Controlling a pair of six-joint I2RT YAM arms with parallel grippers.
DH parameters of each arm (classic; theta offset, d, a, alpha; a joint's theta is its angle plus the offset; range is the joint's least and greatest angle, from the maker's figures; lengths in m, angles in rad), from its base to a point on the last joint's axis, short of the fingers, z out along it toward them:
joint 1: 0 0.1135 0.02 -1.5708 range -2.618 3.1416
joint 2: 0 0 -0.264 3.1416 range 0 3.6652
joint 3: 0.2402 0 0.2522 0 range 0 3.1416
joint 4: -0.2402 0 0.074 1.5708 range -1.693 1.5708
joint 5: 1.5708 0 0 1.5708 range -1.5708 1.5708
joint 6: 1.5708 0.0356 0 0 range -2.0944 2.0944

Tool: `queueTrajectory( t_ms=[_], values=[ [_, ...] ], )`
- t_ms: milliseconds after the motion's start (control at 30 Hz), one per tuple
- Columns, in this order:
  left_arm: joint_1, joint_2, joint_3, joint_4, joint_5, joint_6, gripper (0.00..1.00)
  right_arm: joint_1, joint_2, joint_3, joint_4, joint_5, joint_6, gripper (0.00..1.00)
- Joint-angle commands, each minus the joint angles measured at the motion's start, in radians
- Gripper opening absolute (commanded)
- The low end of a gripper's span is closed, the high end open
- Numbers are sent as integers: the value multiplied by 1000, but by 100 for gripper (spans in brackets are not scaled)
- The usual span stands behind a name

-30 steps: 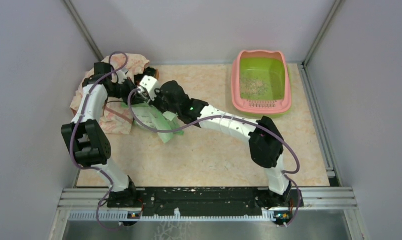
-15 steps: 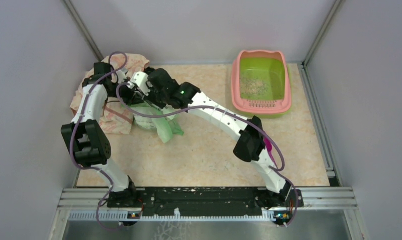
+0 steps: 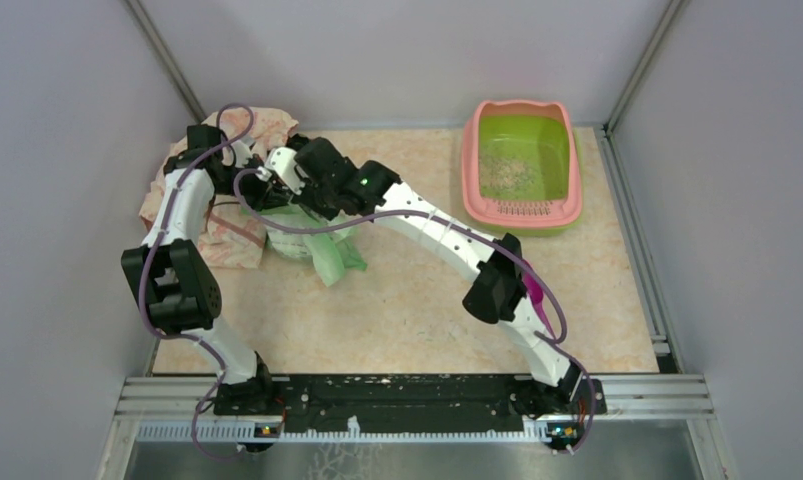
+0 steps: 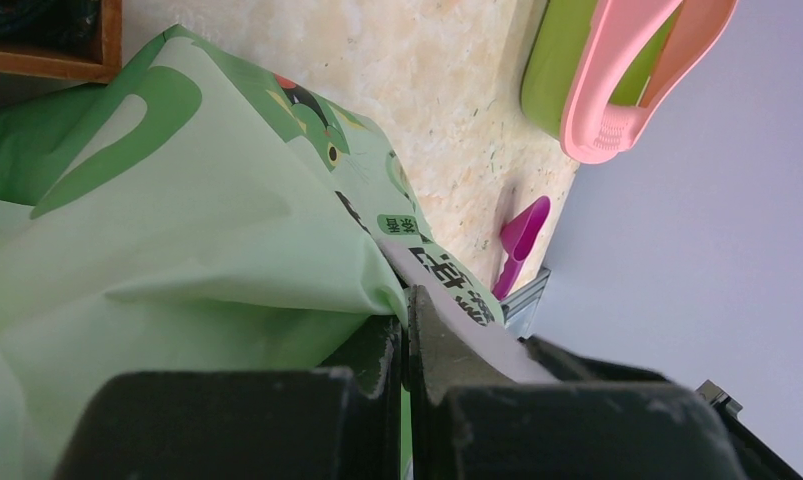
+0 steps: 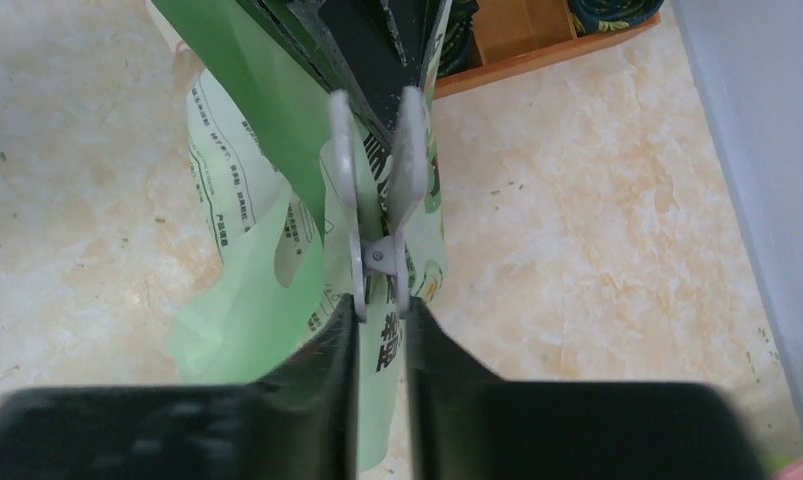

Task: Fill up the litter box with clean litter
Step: Clamp the cat litter bag at the center of the board, then adjust the cat litter bag at the center of the board.

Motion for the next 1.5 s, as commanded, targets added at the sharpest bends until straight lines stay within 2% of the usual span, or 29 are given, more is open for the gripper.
queueTrajectory(
  t_ms=[0,33,67,133,400,567,767,1100,1233,1467],
  values=[
    [12,-95,91,95,141,-25,0,-14,-27,-9,-29,4,22,40],
    [13,-96,91,96,142,-26,0,-17,-46,-41,4,-7,27,54],
    [13,-97,91,96,144,-28,0,-19,-67,-89,39,-29,32,62],
    [12,-96,91,96,144,-28,0,-28,-128,-208,145,-61,55,69],
    [12,-95,85,99,145,-31,0,-133,-401,-727,607,-238,204,71],
    [12,-98,79,99,141,-36,0,-195,-475,-880,774,-361,275,66],
    [11,-106,76,95,132,-38,0,-205,-475,-902,854,-429,302,64],
    [11,-109,80,91,121,-46,0,-198,-430,-863,830,-502,288,61],
    [9,-106,83,91,120,-48,0,-175,-418,-855,812,-489,269,59],
    [8,-111,83,94,118,-53,0,-137,-358,-784,746,-440,234,50]
  ],
)
